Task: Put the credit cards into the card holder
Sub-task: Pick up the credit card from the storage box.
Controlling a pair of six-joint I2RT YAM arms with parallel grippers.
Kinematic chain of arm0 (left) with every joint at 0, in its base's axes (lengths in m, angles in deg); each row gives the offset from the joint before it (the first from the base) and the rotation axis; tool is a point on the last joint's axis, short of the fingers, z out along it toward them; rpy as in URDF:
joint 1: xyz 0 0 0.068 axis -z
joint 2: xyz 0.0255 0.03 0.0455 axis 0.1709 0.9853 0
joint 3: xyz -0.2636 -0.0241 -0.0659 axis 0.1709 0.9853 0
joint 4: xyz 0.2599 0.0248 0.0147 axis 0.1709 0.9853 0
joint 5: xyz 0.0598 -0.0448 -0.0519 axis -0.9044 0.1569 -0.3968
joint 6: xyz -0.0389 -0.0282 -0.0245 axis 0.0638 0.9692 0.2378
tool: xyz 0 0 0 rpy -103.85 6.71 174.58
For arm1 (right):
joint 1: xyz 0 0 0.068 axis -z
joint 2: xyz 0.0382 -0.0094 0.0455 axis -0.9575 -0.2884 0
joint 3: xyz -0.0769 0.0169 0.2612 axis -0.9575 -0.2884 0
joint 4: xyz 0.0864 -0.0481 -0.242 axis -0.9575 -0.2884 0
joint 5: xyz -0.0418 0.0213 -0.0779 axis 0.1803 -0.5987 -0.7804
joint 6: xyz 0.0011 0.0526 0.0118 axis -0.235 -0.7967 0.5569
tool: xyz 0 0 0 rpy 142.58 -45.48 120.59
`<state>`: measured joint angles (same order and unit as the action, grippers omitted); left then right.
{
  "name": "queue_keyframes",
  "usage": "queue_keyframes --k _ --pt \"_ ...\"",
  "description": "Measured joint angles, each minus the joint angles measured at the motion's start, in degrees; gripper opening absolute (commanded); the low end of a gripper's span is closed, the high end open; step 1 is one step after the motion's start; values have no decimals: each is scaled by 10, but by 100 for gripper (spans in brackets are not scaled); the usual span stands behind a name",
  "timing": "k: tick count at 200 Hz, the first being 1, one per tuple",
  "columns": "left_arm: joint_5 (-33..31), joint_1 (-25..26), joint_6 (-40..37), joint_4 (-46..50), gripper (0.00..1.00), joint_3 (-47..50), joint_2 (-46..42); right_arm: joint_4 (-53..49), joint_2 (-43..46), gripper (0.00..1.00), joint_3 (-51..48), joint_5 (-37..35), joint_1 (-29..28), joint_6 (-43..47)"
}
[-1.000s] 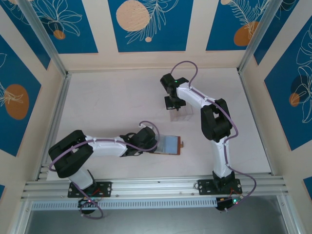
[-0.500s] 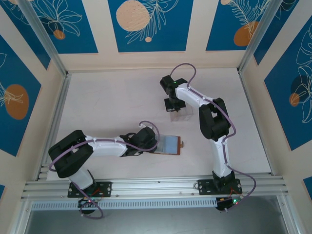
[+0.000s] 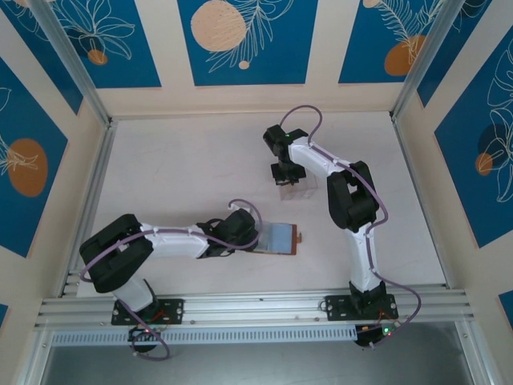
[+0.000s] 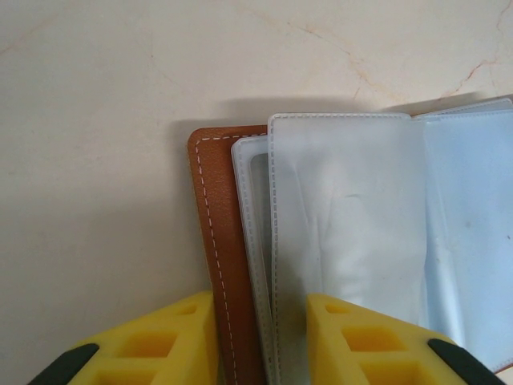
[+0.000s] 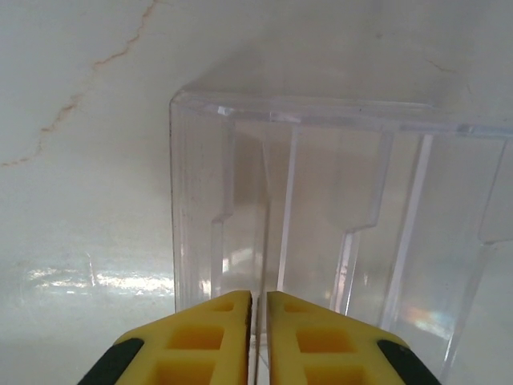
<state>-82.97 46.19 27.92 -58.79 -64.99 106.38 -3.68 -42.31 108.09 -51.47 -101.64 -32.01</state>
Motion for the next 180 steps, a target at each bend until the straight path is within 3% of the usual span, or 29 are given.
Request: queue_keyframes --k 133,180 --pt "0 0 0 -2 30 1 0 -10 26 9 0 4 -5 0" --pt "0 0 0 -7 30 5 -2 -13 26 0 0 5 -5 0"
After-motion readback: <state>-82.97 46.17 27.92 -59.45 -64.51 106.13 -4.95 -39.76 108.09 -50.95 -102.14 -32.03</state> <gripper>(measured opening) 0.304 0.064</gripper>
